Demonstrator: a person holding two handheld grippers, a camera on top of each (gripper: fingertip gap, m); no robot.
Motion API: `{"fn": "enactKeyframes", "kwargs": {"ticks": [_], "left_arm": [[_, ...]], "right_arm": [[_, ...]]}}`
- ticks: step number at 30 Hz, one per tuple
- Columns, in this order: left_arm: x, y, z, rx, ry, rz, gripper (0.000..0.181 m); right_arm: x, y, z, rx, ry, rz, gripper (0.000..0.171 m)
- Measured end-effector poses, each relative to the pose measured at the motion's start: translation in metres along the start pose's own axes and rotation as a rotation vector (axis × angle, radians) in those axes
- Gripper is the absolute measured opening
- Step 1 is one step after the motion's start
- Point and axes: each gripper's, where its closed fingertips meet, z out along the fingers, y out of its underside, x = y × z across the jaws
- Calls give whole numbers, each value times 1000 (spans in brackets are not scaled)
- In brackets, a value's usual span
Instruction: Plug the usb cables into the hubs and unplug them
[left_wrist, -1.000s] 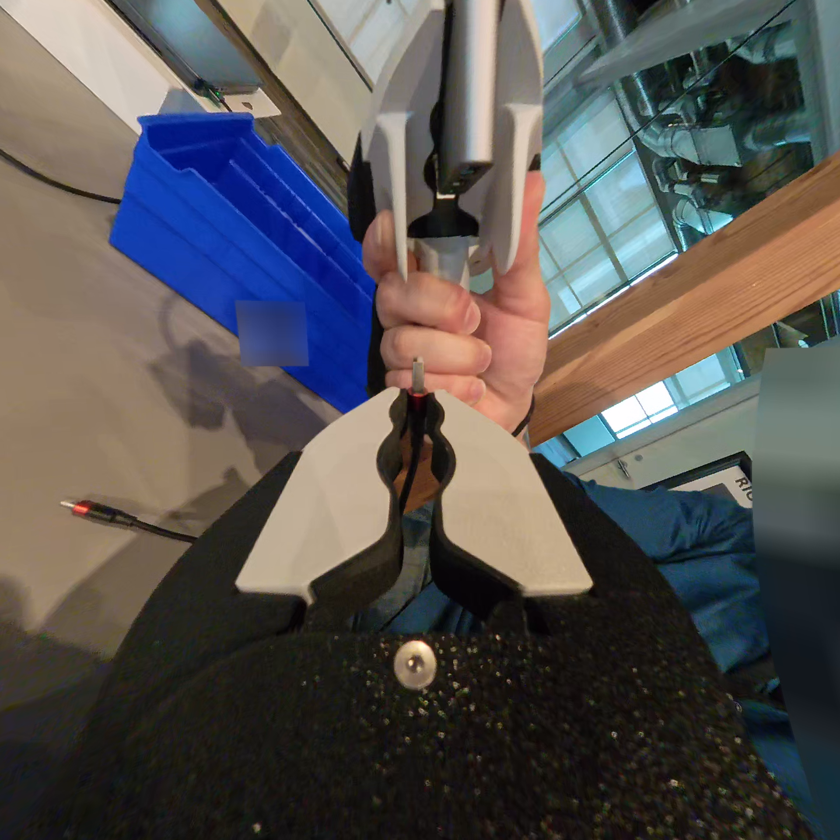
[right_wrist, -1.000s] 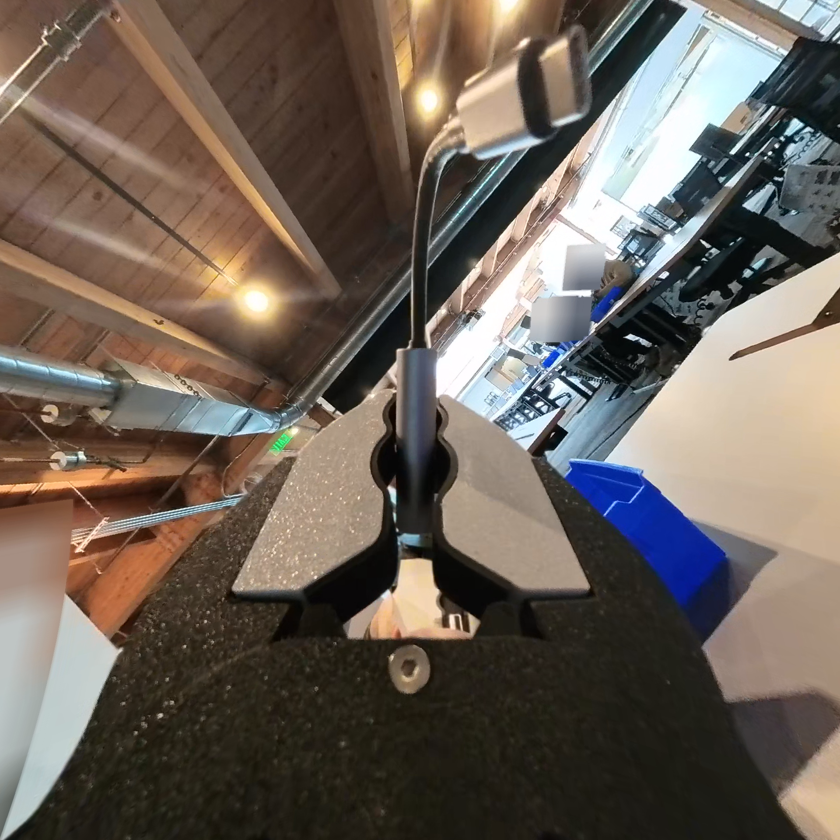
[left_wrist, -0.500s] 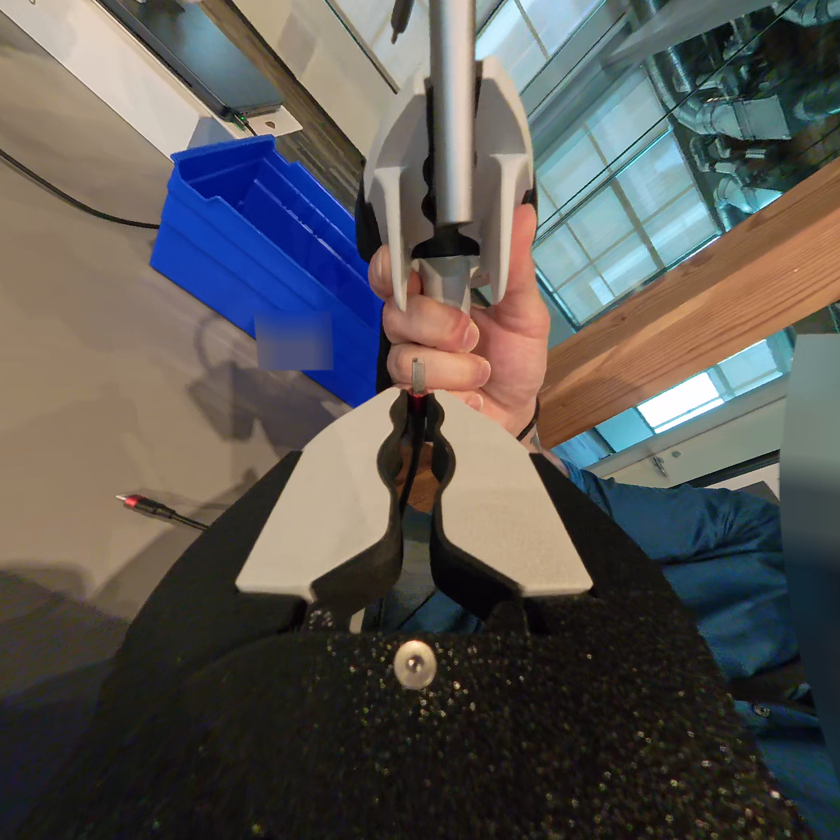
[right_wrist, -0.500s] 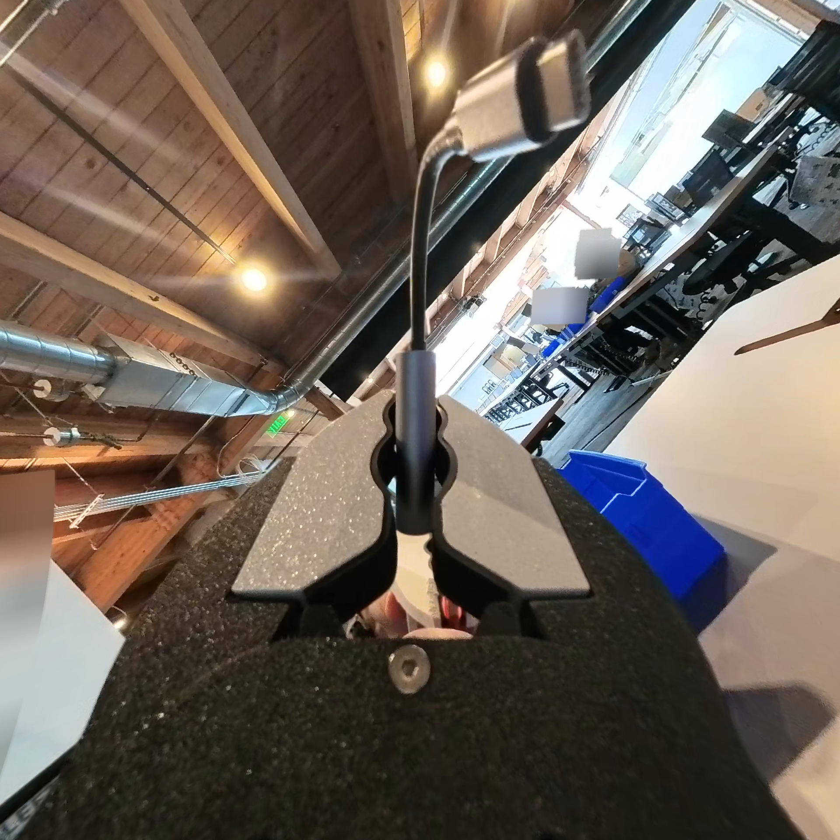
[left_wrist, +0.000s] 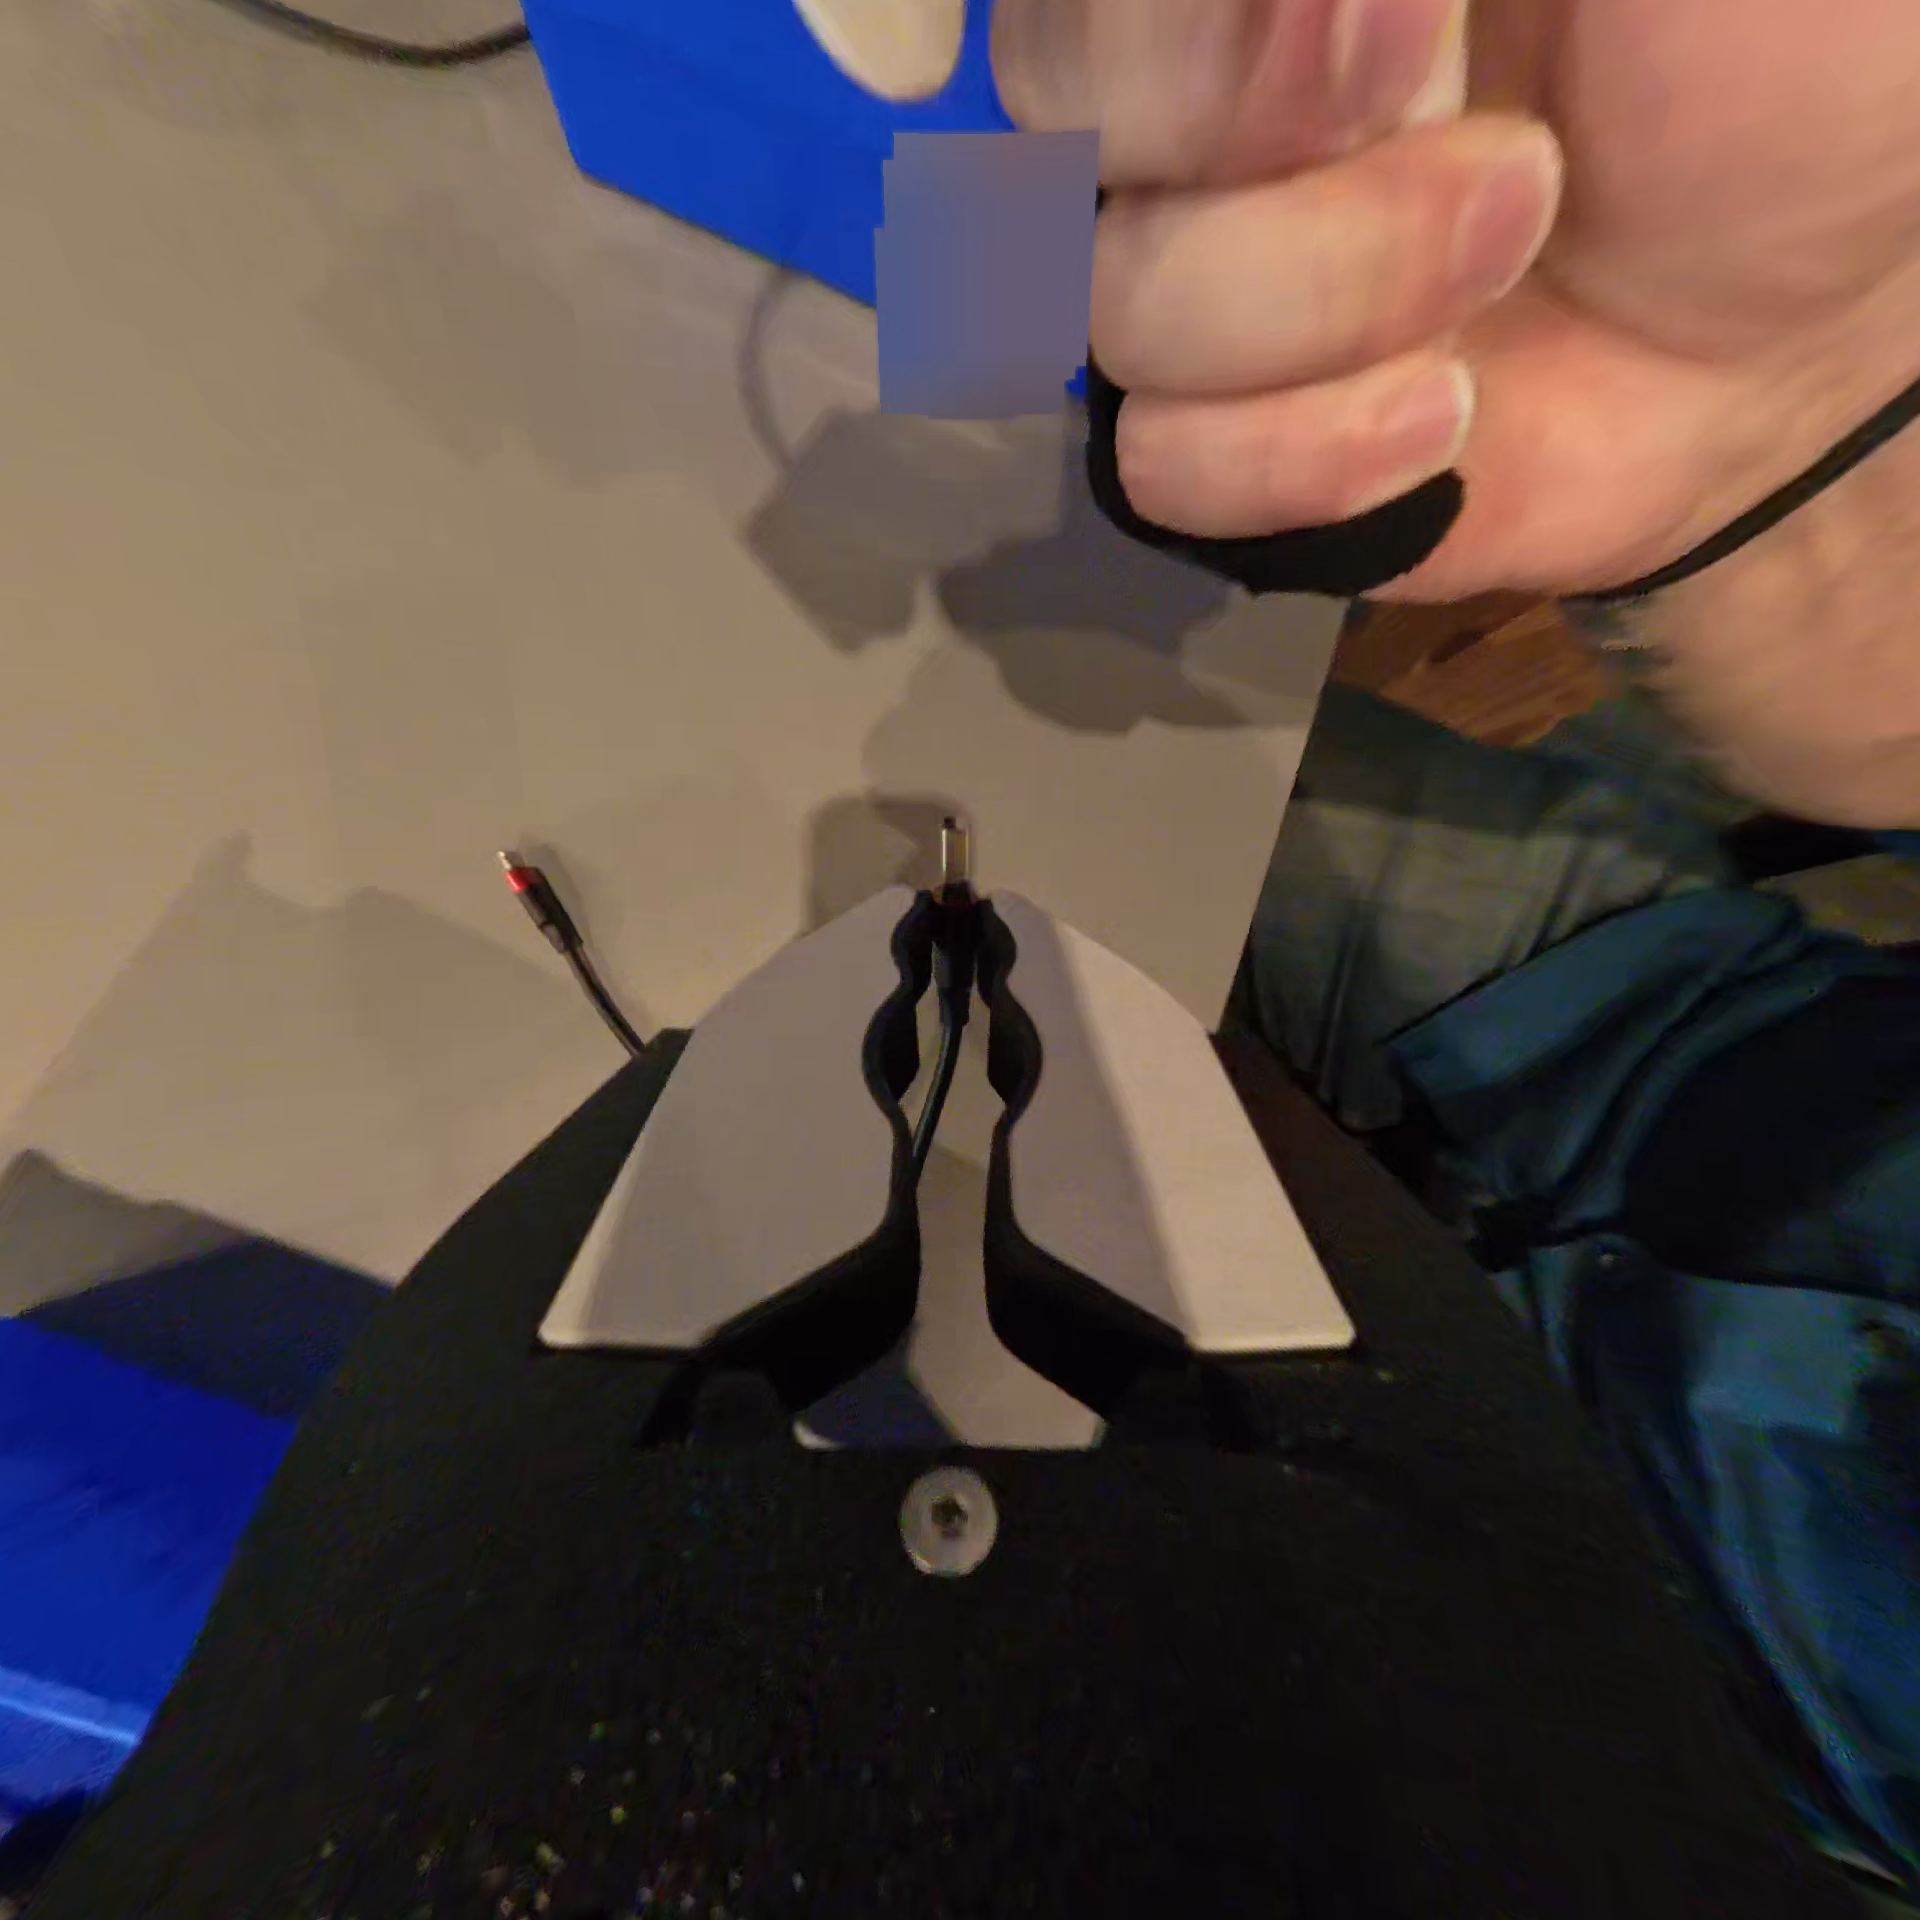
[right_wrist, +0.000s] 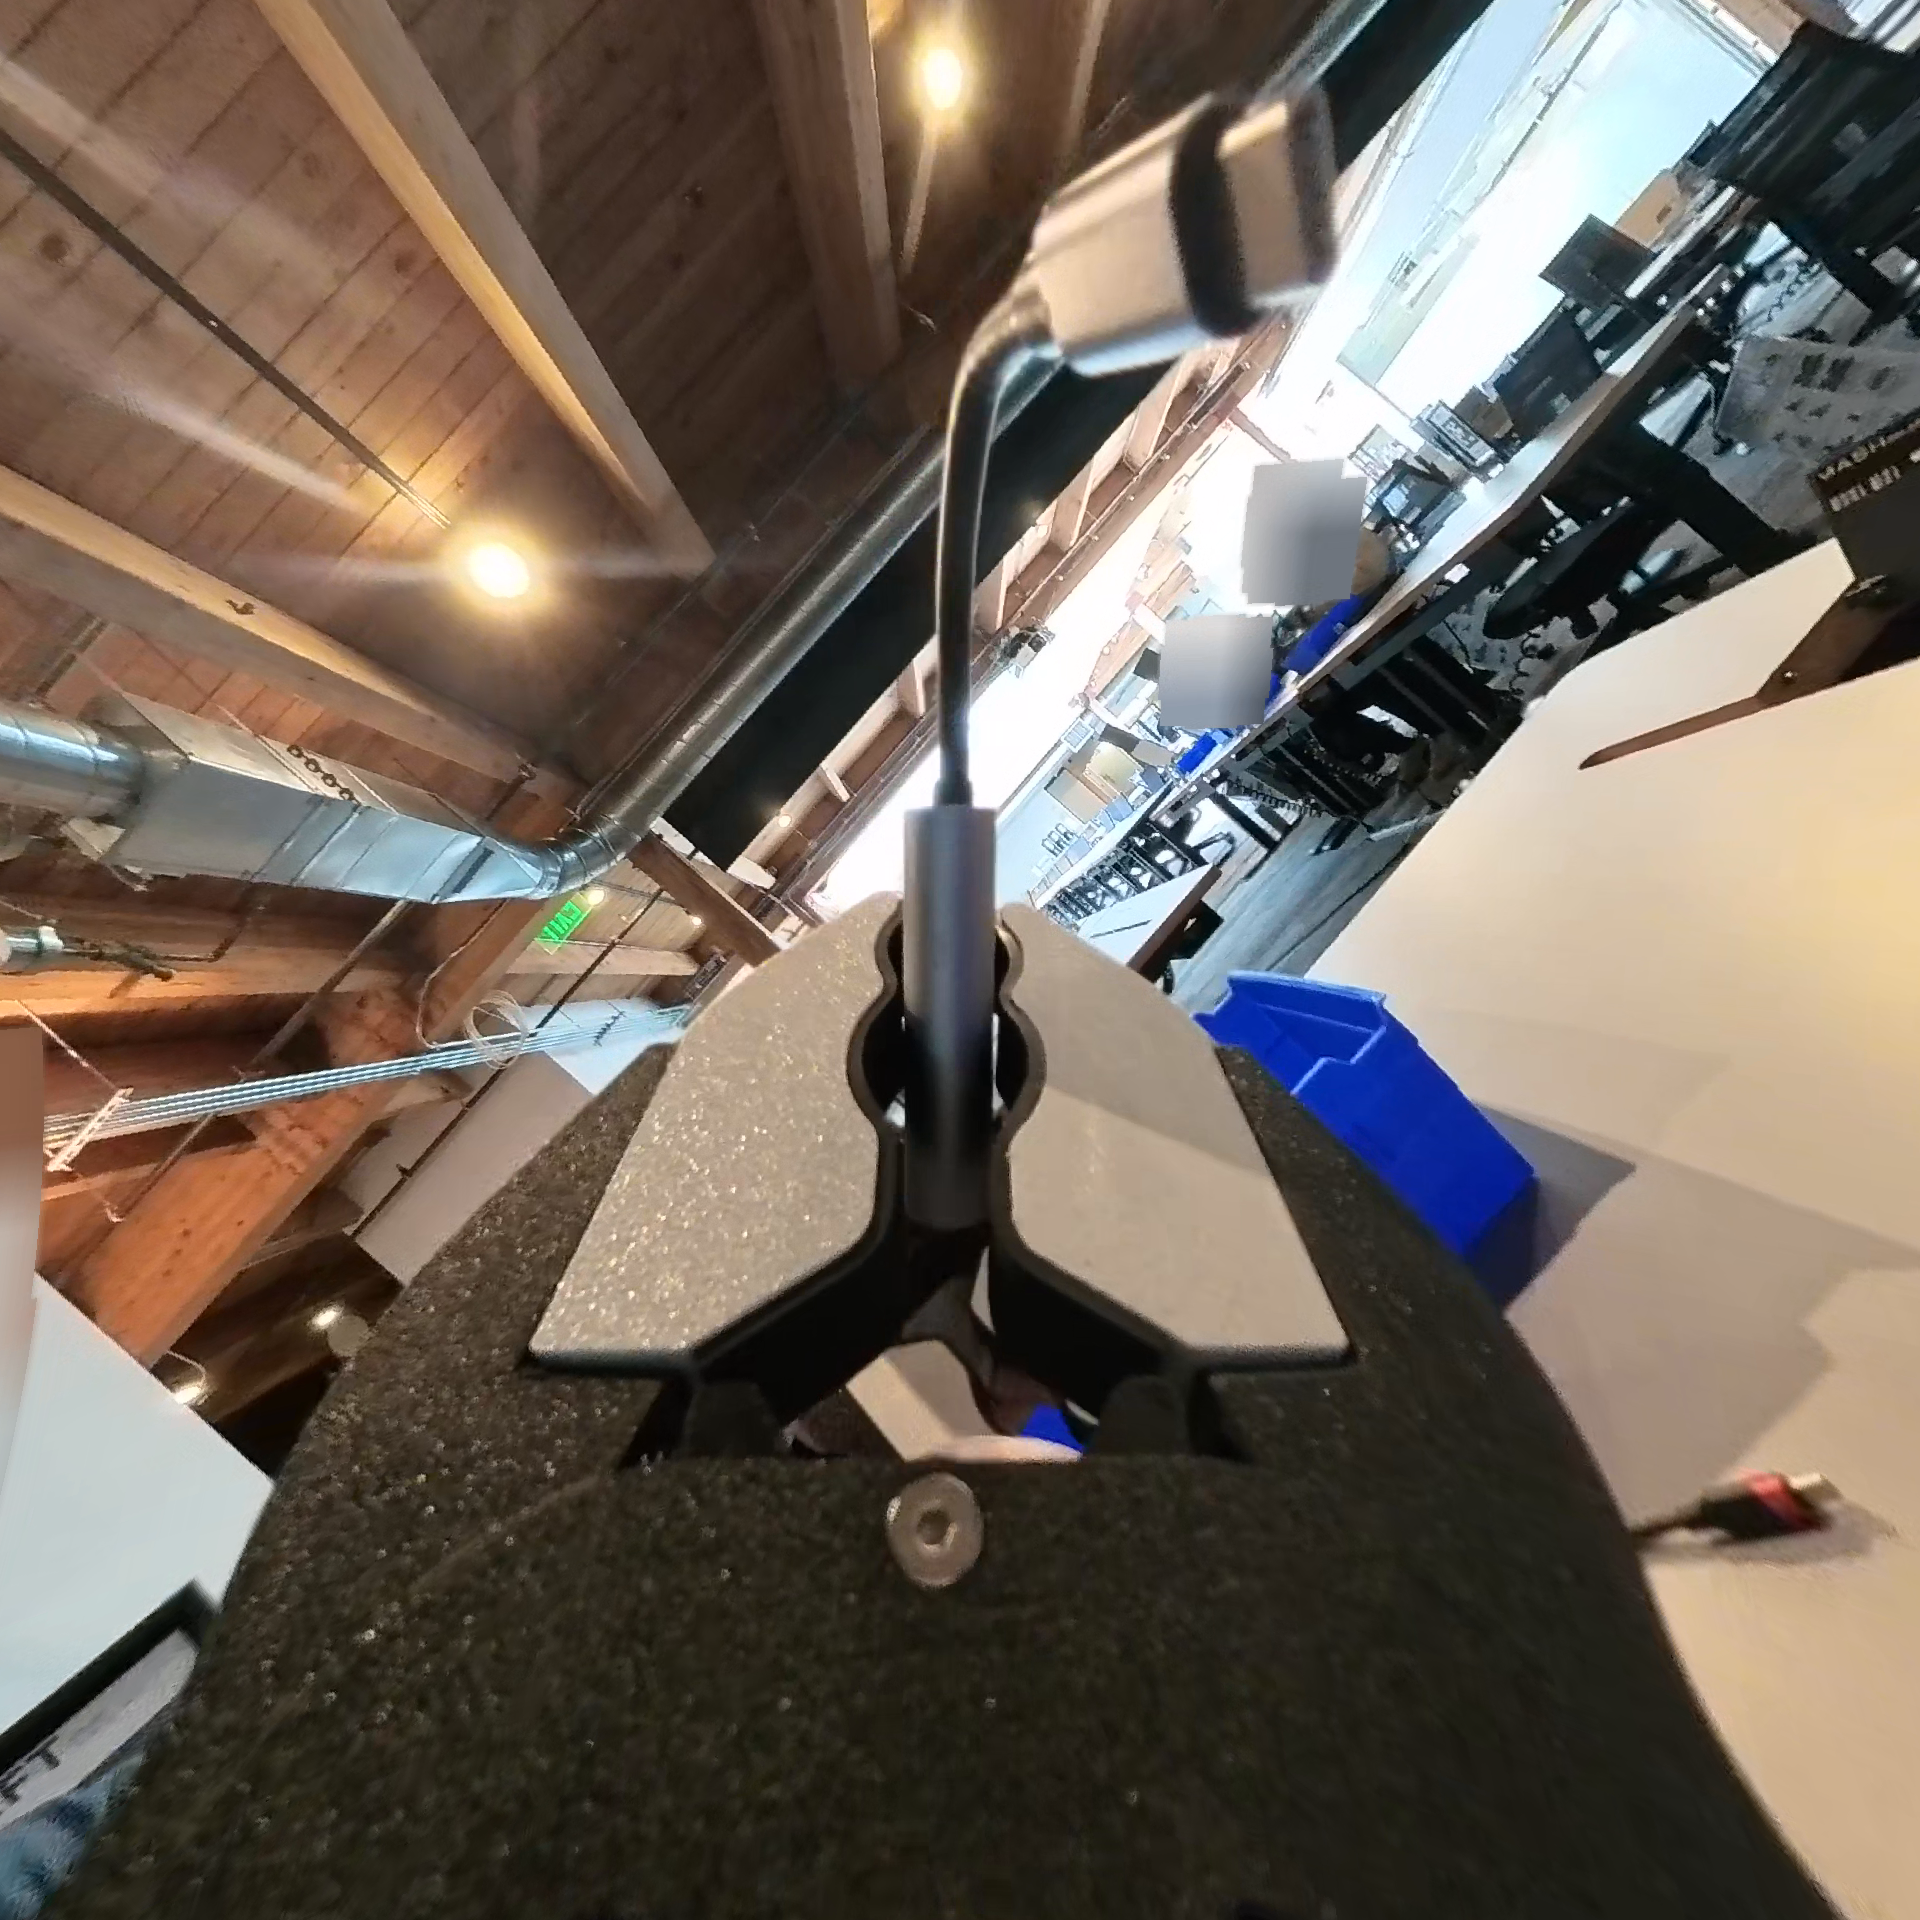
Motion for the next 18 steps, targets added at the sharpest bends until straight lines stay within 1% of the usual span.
{"fn": "enactKeyframes", "kwargs": {"ticks": [4, 9, 11, 13, 18], "left_arm": [[-3, 11, 10, -63, -51, 45, 8], [-7, 19, 17, -127, -110, 101, 8], [-12, 27, 20, -184, -165, 157, 7], [-10, 33, 27, -220, -157, 190, 7], [-17, 63, 45, -391, -226, 314, 7]], "right_arm": [[8, 8, -3, -26, 18, 11, 12], [10, 8, -6, -40, 32, 2, 12], [10, 8, -6, -47, 38, -11, 12], [10, 8, -6, -56, 44, -23, 12], [9, 12, -5, -83, 59, -57, 12]]}}
